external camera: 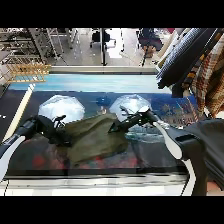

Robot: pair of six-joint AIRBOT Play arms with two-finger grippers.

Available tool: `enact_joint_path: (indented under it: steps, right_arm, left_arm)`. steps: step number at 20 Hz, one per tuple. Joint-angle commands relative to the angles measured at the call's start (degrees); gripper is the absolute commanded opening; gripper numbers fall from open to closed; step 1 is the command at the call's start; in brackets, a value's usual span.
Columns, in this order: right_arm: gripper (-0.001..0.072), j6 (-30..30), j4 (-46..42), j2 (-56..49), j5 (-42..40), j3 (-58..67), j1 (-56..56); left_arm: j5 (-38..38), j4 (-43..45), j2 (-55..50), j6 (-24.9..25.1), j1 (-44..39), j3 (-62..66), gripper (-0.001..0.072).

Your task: Fold the clothes and pants, and hang the long-sleeved shirts on hangers.

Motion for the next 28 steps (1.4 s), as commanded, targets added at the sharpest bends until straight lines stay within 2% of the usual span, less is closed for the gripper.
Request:
enact_joint_path:
  steps: [1,5,8,11,15,18,20,22,25,28]
  right_arm:
    - [0.0020,-1.1,5.2,-1.9,5.5,6.9,5.1]
    - [0.0021,5.3,2.6,7.7,4.2,11.6,3.1]
    - [0.0021,10.8,-1.4,20.4,3.8,13.0,-5.7]
    - [0.0021,13.4,-4.9,33.6,3.8,13.4,-20.3]
    - [0.0021,14.1,-13.2,46.3,4.9,13.4,-47.8]
    - [0.0021,9.7,-22.4,48.5,9.9,13.3,-67.1]
    - [0.0021,6.1,-26.7,48.5,12.9,10.5,-75.5]
    - [0.0022,6.3,-29.4,48.5,15.0,4.8,-81.1]
    - [0.0022,8.9,-43.6,48.5,17.3,-4.8,-84.5]
    - [0.0024,14.5,-56.6,48.3,17.3,-15.0,-84.9]
  left_arm:
    - [1.6,-1.6,6.6,0.0,0.4,2.6,0.0013]
    - [8.3,-1.4,20.1,0.1,1.0,7.4,0.0014]
    - [10.1,-1.2,30.9,0.0,2.4,7.4,0.0014]
    - [10.8,-1.1,38.1,0.0,3.5,7.4,0.0014]
    - [10.8,-1.4,41.9,0.0,3.4,7.3,0.0014]
    - [10.8,-1.4,41.9,0.0,3.4,7.3,0.0014]
    - [10.8,-1.4,41.4,0.0,3.4,7.3,0.0015]
    - [10.8,-1.4,40.8,0.0,3.4,7.3,0.0014]
    - [10.7,-1.4,40.0,0.0,3.4,6.6,0.0014]
    - [10.3,-1.4,38.9,0.0,3.4,6.1,0.0015]
